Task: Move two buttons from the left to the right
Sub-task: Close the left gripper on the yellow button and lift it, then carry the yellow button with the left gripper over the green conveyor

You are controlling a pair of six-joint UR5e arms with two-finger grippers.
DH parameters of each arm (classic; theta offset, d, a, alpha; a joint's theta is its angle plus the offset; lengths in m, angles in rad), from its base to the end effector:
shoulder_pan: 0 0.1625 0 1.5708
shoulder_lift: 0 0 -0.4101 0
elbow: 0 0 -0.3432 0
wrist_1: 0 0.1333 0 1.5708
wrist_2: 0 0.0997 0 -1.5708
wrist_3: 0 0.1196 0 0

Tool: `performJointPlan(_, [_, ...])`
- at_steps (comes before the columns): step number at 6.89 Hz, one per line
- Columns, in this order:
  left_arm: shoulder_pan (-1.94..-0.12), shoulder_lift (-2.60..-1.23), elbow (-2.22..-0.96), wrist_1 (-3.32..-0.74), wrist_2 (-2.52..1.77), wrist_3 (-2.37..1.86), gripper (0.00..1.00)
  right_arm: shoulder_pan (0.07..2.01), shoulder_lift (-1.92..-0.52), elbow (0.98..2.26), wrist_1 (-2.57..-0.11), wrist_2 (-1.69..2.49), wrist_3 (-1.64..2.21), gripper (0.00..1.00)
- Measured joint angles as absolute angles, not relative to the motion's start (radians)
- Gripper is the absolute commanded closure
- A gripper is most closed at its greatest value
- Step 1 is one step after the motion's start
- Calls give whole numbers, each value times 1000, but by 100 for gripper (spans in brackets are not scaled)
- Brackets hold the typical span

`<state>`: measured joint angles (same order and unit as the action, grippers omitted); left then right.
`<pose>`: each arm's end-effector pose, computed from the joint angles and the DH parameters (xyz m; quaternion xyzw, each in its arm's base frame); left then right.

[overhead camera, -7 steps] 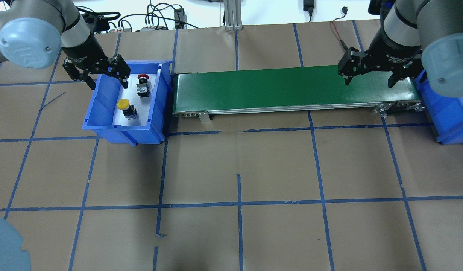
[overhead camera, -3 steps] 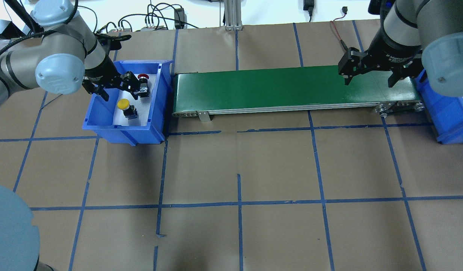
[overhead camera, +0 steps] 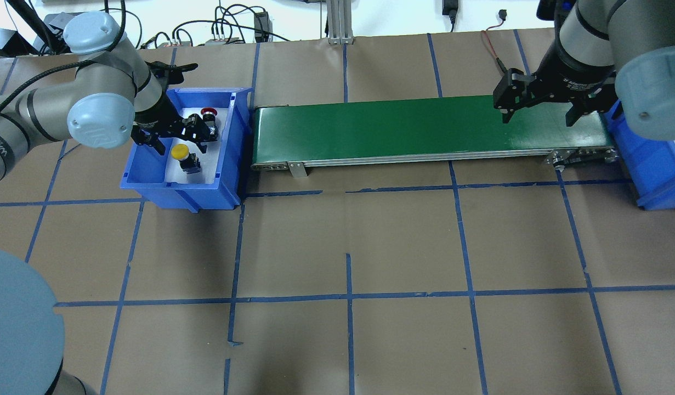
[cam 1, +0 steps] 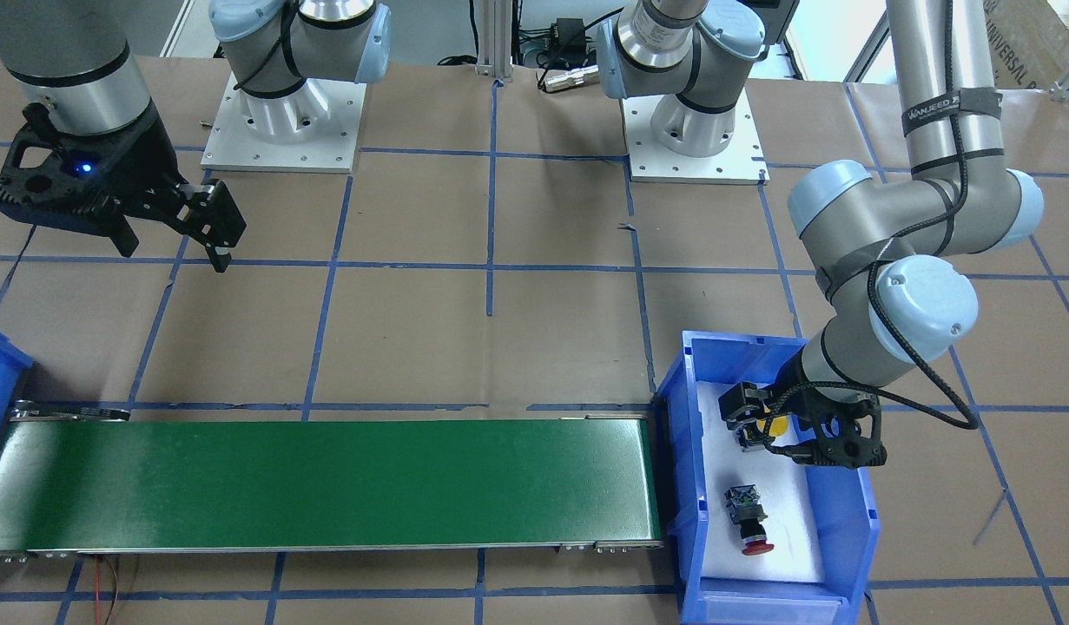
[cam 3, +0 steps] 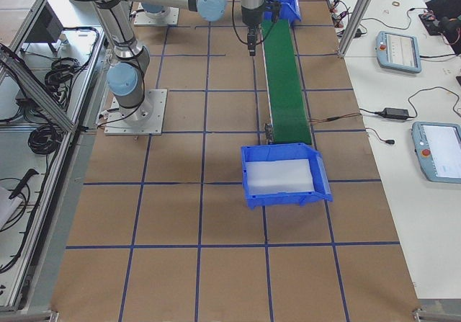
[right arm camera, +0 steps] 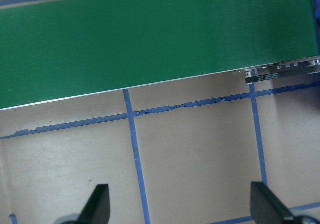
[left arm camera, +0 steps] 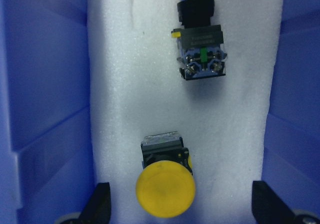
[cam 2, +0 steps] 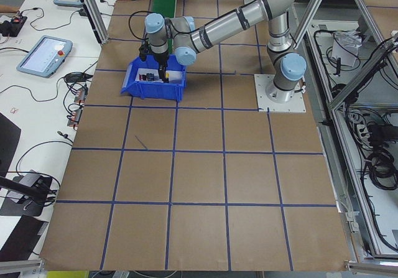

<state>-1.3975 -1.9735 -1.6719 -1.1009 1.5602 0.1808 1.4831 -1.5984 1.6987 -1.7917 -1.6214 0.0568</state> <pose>-0.0365 -0.5717 0.2512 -0.0037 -0.9998 -0.0158 0.0082 0.0879 -0.4529 0.4315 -0.0736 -0.9951 0.0598 0.0262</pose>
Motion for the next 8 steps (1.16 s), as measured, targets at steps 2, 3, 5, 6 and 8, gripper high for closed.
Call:
performJointPlan(2, [-1397, -1978, -1669, -1100, 1568, 181, 73, 1483, -1598, 1698, -1792, -1621, 57, 0])
performJointPlan(3, [-1397, -1977, -1663, -1101, 1570, 178, 74, 1483, -1598, 1698, -1792, -1621, 56, 0])
performJointPlan(5, [-1398, -1965, -1650, -1103, 1569, 166, 74, 1482, -1598, 1695, -1792, -1616, 55, 0])
performJointPlan(6, [-1399, -1947, -1628, -1131, 1564, 146, 74, 1482, -1598, 1696, -1792, -1607, 55, 0])
performJointPlan(8, [-1427, -1895, -1545, -1254, 1559, 87, 73, 1485, -1598, 1695, -1792, -1601, 55, 0])
